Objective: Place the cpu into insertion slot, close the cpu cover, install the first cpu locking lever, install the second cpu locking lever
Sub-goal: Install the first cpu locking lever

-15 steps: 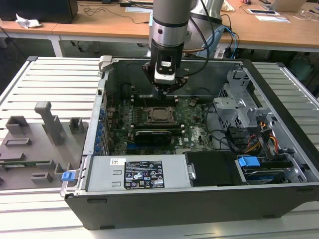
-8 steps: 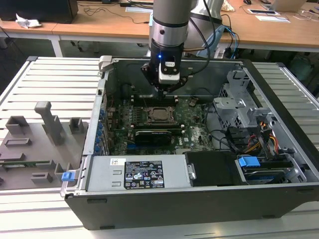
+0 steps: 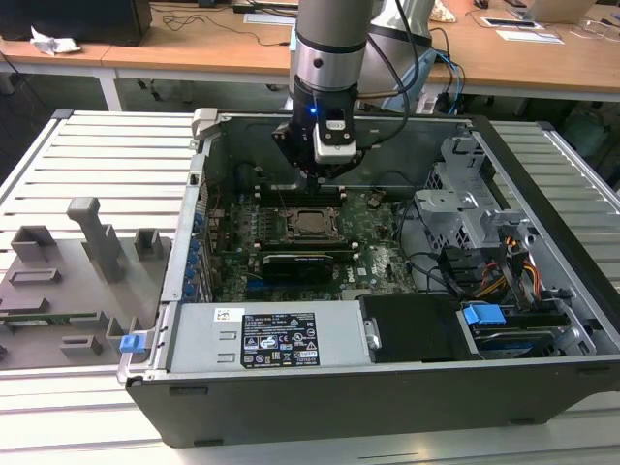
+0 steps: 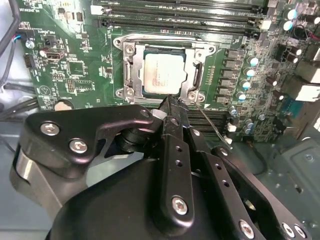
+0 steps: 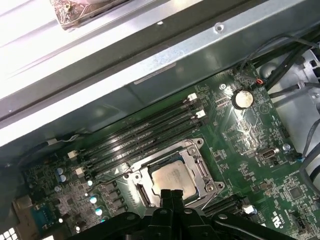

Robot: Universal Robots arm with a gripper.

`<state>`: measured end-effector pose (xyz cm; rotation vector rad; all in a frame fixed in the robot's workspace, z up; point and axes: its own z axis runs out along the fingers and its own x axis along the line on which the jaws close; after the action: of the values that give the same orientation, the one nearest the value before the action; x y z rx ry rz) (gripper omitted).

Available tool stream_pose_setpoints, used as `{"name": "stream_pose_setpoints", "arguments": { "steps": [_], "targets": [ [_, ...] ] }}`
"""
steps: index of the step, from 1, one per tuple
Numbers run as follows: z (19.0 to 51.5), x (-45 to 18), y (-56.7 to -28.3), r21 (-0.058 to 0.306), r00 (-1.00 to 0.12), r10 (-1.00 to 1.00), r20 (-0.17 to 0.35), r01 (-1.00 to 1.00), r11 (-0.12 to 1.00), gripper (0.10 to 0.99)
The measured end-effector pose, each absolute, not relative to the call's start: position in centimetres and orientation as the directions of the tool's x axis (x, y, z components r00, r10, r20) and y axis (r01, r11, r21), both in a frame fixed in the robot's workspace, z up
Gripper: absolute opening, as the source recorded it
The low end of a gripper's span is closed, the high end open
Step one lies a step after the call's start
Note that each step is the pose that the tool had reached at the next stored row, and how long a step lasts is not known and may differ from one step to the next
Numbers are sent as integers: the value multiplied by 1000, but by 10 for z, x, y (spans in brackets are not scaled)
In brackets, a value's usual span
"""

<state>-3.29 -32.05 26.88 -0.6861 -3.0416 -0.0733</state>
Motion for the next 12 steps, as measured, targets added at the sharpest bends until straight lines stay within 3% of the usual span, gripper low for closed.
{"name": "stream_pose_setpoints", "arguments": {
  "steps": [12],
  "targets": [
    [269, -33, -321, 41, -945, 325, 32, 326, 944, 106]
  ]
}}
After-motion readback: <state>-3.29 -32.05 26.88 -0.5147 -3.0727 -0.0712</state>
